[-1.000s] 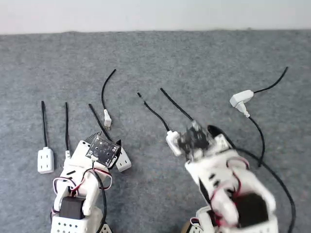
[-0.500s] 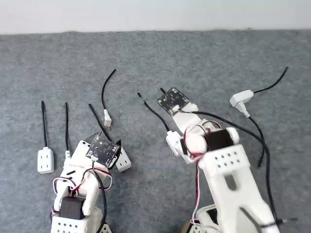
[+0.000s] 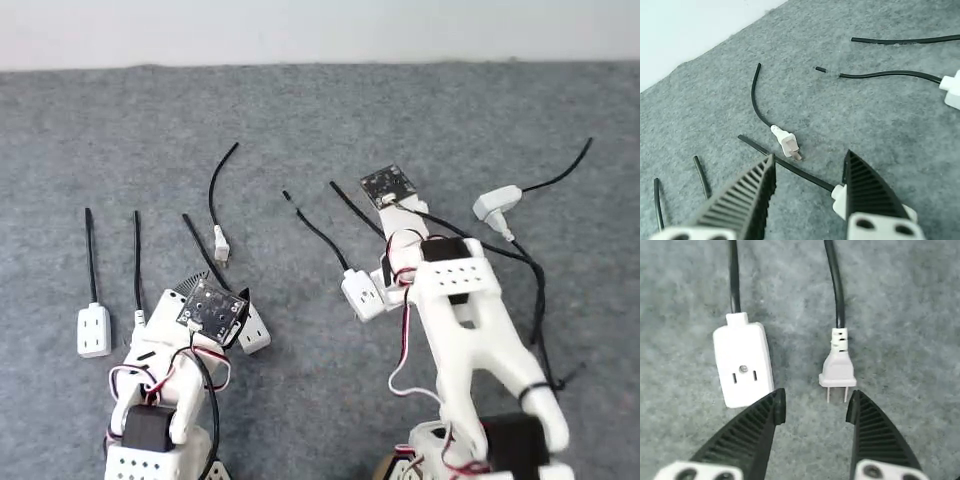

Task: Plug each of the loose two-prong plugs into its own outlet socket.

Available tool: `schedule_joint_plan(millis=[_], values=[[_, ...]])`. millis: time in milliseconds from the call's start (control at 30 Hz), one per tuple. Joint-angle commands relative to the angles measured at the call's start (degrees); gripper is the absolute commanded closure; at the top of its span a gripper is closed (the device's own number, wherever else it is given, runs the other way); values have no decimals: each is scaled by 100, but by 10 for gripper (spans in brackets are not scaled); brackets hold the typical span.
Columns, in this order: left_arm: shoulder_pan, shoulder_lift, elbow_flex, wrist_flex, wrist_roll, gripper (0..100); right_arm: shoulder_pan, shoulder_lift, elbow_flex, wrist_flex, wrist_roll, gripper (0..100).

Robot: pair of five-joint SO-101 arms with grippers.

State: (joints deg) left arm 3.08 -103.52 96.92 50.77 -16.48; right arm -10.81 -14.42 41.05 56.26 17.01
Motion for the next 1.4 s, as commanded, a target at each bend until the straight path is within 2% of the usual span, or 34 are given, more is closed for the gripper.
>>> schedule_joint_plan(millis=[0,533,633,767,1367], values=[[-35,-88,-75,9,-97,775,75,242,-343,-215,-26,786],[-35,-88,-75,9,-97,775,92,1015,-352,-1033,-9,786],[-35,-88,-75,9,-97,775,312,980,-396,-1156,-9,786],[-35,-88,-84,9,-97,775,541,1095,-598,-1103,0,786],[-35,-88,-127,35,-97,775,426,1560,-607,-1226,0,789]])
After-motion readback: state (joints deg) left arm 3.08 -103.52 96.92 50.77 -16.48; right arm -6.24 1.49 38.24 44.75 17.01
